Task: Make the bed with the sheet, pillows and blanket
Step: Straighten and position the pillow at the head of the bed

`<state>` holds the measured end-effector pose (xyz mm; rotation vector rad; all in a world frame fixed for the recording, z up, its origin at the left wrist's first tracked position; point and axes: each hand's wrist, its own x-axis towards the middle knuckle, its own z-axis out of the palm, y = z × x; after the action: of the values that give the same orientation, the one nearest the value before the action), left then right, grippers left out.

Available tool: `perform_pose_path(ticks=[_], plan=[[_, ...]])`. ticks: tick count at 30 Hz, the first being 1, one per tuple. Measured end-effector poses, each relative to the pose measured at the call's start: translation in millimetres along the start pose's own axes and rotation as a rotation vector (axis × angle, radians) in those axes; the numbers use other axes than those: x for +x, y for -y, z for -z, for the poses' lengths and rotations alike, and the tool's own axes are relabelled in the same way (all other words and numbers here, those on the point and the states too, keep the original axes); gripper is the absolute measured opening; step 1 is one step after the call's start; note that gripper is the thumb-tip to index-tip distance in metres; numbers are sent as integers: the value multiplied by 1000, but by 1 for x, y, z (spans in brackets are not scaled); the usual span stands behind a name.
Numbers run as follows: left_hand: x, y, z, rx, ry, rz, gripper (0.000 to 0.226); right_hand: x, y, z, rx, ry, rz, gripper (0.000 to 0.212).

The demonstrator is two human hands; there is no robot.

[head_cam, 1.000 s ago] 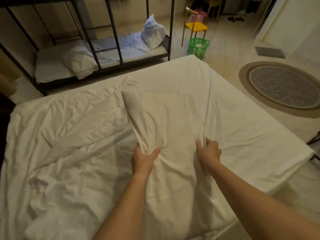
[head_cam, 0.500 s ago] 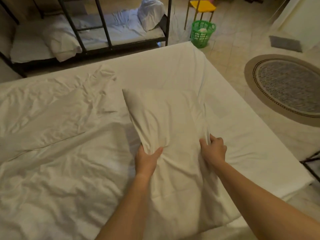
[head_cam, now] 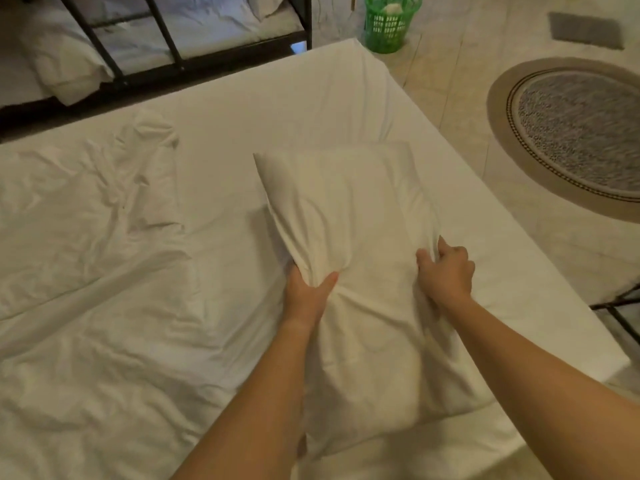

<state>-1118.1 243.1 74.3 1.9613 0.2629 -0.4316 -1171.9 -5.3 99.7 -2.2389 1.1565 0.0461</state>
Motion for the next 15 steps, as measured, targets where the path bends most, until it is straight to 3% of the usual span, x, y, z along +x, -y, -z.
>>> perform_pose_path(ticks=[4, 7, 15], plan=[[1, 25, -18, 353, 134, 31, 101, 4, -19, -29, -187, 227, 30, 92], [-11, 47, -21, 582, 293, -13, 97, -17, -25, -51, -302, 362, 65, 94], [-7, 47, 11, 560, 334, 7, 79, -41, -11, -45, -287, 318, 52, 86]])
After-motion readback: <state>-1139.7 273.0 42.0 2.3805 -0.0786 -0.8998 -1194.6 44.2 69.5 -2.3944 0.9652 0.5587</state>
